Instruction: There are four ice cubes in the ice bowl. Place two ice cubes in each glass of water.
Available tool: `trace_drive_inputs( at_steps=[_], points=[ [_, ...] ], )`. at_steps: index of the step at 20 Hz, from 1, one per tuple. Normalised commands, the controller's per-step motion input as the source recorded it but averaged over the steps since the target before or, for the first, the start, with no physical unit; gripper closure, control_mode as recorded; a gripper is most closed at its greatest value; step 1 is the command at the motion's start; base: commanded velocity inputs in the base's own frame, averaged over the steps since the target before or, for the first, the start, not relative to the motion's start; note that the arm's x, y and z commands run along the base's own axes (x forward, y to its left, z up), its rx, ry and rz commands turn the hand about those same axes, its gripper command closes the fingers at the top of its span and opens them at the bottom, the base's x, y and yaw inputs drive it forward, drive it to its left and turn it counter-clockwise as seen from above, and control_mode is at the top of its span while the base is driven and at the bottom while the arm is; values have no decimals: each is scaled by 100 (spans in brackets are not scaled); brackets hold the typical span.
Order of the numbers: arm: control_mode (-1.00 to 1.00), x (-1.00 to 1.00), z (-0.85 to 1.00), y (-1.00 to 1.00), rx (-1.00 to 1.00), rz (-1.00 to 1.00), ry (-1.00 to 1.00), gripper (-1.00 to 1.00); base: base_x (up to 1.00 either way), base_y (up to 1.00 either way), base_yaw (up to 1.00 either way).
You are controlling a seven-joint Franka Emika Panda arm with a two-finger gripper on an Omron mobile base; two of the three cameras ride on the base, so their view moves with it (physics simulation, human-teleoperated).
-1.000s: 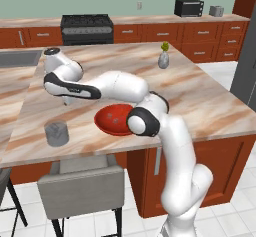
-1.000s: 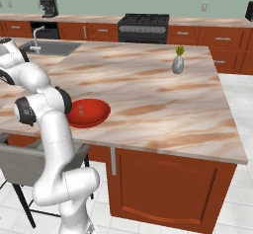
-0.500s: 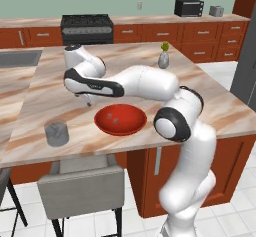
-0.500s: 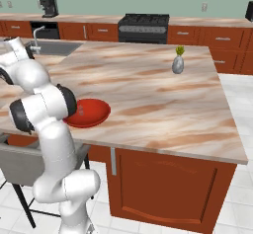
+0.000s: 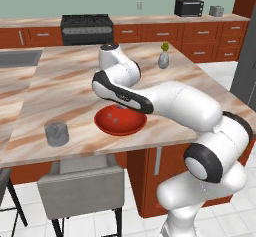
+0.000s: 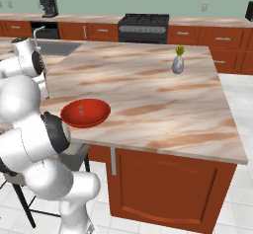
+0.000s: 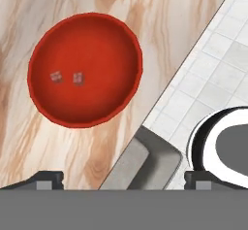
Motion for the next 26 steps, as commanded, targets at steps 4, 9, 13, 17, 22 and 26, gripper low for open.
trace_drive_inputs(
  at_steps=[4,9,13,17,22,26],
  points=[
    [-100,-20,51,-100,0,0,4,-100,0,0,0],
    [-100,0,3,-100,-7,8,9,-100,0,0,0],
    [-100,11,-41,-88,-10,25,-4,-100,0,0,0],
    [-100,40,-74,-43,-9,19,-1,-100,0,0,0],
    [-100,20,-88,-44,-4,23,-3,-100,0,0,0],
    [-100,31,-21,0,0,3,-1,-100,0,0,0]
  ],
)
